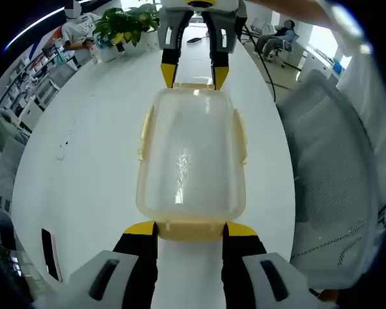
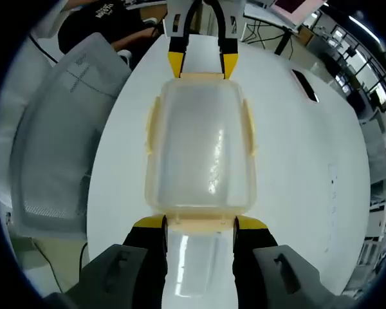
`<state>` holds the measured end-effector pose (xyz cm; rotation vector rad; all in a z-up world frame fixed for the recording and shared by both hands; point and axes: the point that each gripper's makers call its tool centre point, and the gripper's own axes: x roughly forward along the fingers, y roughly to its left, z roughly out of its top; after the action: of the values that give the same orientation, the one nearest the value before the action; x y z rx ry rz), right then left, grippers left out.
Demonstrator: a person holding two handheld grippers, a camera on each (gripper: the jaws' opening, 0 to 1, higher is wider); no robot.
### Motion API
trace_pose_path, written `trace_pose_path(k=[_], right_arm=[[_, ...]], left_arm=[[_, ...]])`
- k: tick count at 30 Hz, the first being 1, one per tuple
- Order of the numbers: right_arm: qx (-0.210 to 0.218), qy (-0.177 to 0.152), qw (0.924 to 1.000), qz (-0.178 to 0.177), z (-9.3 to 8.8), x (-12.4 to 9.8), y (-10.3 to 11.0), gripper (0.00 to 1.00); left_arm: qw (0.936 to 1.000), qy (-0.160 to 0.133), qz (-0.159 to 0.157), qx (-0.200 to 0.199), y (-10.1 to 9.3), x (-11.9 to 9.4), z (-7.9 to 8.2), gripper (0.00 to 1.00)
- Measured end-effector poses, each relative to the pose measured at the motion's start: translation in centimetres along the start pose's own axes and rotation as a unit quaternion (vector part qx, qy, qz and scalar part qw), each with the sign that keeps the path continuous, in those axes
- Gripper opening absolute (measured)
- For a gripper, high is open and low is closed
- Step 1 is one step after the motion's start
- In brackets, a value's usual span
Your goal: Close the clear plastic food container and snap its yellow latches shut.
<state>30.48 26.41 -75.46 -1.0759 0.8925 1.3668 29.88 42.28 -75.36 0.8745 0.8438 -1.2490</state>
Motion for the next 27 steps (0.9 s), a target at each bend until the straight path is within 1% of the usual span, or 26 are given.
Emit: trace_pose_path(k=[1,2,3,4,6,8,11,12,13,15,18,20,21,23,27], right_arm=[[-0.001,0.001,1.0,-0.002,-0.8,-0.3,0.1,0.35],[-0.003,0.003,1.0,-0.003,-1.4,-0.5,0.2,0.35],[-0.002,0.006,1.0,-0.004,-2.4,-0.9,0.3,0.35],[-0.001,0.006,1.0,-0.003,-3.1,-1.1,0.4,0.35],[0.002,0.005,1.0,-0.001,-4.6,-1.8,0.7,0.35],[0.005,0.005,1.0,-0.002,-6.1,-2.3,0.9,0.35],[0.008,0.013,0.9999,0.002,-8.6,-2.6,1.2,0.35],[0.009,0.01,0.9999,0.004,-9.5,-2.7,1.3,0.35],[0.009,0.008,0.9999,0.004,-9.7,-2.8,1.3,0.35],[0.015,-0.001,0.9999,0.004,-10.9,-3.2,1.2,0.35],[0.015,-0.006,0.9999,0.002,-12.7,-3.7,1.0,0.36],[0.017,-0.011,0.9998,0.005,-13.6,-4.0,1.2,0.36],[0.018,-0.012,0.9998,0.005,-14.2,-4.2,1.2,0.36],[0.017,-0.011,0.9998,0.003,-15.1,-4.3,1.1,0.36],[0.02,-0.002,0.9998,0.007,-16.9,-4.4,1.3,0.36]], left_arm=[[1.0,0.0,0.0,0.0,0.0,0.2,1.0,0.32],[1.0,0.0,-0.001,-0.002,-0.1,0.3,1.6,0.32],[1.0,-0.001,-0.001,-0.001,-0.2,0.6,2.3,0.32],[1.0,0.0,-0.001,-0.002,-0.3,1.1,3.2,0.32],[1.0,0.005,-0.003,-0.001,-0.4,1.8,4.4,0.32],[1.0,0.008,-0.005,-0.001,-0.4,2.6,5.8,0.32],[0.9999,0.002,-0.011,-0.004,-0.8,3.8,8.3,0.32],[0.9999,0.003,-0.013,-0.005,-0.9,4.1,8.7,0.32],[0.9998,0.006,-0.015,-0.006,-0.9,4.6,9.4,0.32],[0.9999,0.007,-0.013,-0.002,-0.8,5.0,10.2,0.32],[0.9998,0.008,-0.017,-0.003,-0.9,6.0,12.0,0.32],[0.9997,0.017,-0.019,-0.002,-1.0,6.7,12.9,0.33],[0.9997,0.018,-0.018,0.001,-1.0,6.8,13.0,0.33],[0.9995,0.025,-0.018,0.002,-1.0,7.5,13.9,0.33],[0.9993,0.026,-0.028,0.001,-1.3,8.4,15.3,0.33]])
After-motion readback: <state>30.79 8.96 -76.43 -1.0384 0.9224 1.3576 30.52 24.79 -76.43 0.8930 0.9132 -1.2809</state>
